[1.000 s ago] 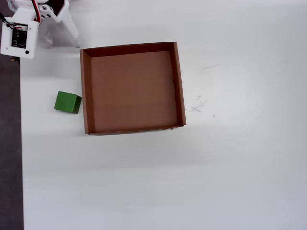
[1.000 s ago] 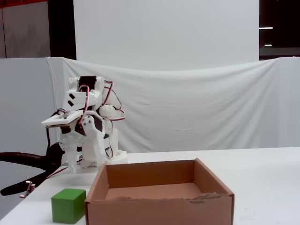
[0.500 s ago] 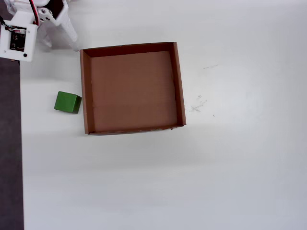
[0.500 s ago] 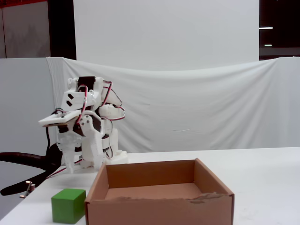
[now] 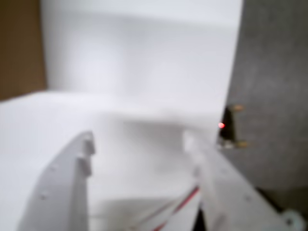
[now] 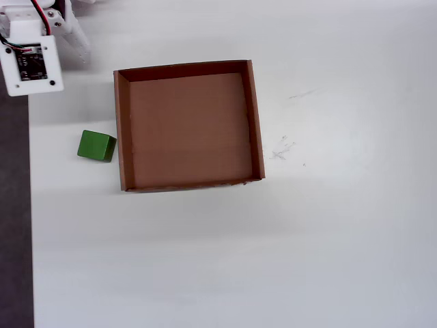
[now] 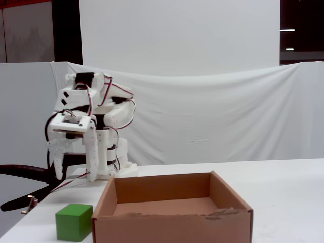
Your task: Grasp a green cube and put it in a box.
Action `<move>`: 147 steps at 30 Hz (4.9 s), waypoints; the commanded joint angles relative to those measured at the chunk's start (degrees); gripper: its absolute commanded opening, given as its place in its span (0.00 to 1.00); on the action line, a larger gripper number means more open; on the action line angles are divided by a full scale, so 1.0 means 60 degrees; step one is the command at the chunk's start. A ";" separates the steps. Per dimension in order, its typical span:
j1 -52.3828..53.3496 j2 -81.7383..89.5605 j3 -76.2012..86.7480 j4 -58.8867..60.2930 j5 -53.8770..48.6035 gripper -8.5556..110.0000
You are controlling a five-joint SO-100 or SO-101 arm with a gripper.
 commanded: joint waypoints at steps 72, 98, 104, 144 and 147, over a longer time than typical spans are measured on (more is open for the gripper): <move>-0.2373 -1.1997 -0.8569 -0.2886 -0.8613 0.30; -0.2695 -1.1953 -0.7441 -0.3984 -0.8613 0.27; -0.2666 -1.1924 -0.7383 -0.4043 -0.8613 0.25; -0.2520 -0.7866 -0.6255 -0.1802 -0.7529 0.18; -0.2651 -0.7354 -0.6387 -0.1099 -0.7002 0.18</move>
